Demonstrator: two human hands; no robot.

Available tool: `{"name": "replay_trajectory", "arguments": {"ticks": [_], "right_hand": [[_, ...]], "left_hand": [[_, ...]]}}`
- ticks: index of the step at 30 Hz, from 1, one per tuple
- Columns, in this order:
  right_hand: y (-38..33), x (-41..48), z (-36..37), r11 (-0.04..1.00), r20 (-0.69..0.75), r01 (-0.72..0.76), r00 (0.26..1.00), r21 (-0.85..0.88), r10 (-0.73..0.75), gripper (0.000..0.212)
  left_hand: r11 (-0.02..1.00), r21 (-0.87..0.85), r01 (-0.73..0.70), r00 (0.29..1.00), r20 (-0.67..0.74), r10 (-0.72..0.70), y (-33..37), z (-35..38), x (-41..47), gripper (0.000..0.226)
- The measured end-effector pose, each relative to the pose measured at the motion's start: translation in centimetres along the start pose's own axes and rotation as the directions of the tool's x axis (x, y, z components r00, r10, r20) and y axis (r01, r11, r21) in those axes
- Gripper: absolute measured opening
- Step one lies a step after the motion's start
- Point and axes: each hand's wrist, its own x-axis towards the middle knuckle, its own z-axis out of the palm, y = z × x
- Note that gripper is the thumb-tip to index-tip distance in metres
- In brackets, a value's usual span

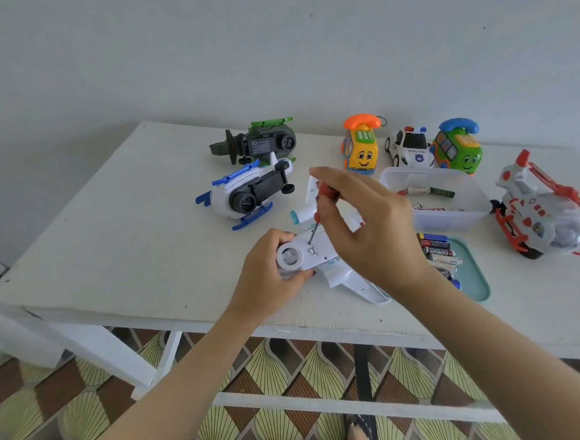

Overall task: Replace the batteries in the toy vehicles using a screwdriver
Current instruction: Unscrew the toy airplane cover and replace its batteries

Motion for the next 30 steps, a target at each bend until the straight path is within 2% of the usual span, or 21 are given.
{"name": "replay_trajectory", "arguments": {"ticks": [2, 9, 12, 20, 27, 30], "right_hand": [[0.0, 0.1, 0.0, 1.000, 0.006, 0.003, 1.000, -0.005, -0.003, 0.027], [-0.5, 1.2, 1.0, 0.999, -0.154, -0.037, 0.987, 0.019, 0.039, 0.023], [-0.9, 1.4, 1.1, 0.990, -0.154, -0.102, 0.981, 0.095, 0.116, 0.020], [-0.6, 1.4, 1.1, 0.984, -0.156, -0.110, 0.979, 0.137, 0.131, 0.018], [-0.6, 2.1, 0.4, 0.982, -0.224, -0.150, 0.959, 0.114, 0.172, 0.019], [-0.5, 2.2, 0.7, 0.967, -0.174, -0.195, 0.959, 0.163, 0.223, 0.021]], "left_hand": [[1.000, -0.001, -0.003, 1.000, 0.007, 0.003, 0.0, 0.0, 0.0, 0.051], [0.998, 0.037, -0.046, 0.999, -0.005, 0.046, -0.4, 0.0, -0.3, 0.051], [0.997, 0.033, -0.064, 0.998, -0.016, 0.064, -0.4, 0.1, -0.3, 0.052], [0.999, -0.024, -0.040, 0.996, -0.081, 0.038, -0.1, -0.3, -0.5, 0.050], [0.998, -0.064, 0.028, 0.989, -0.145, -0.037, 0.0, -0.4, -0.2, 0.049], [0.997, -0.066, 0.045, 0.986, -0.156, -0.055, 0.0, -0.3, 0.1, 0.049]]}}
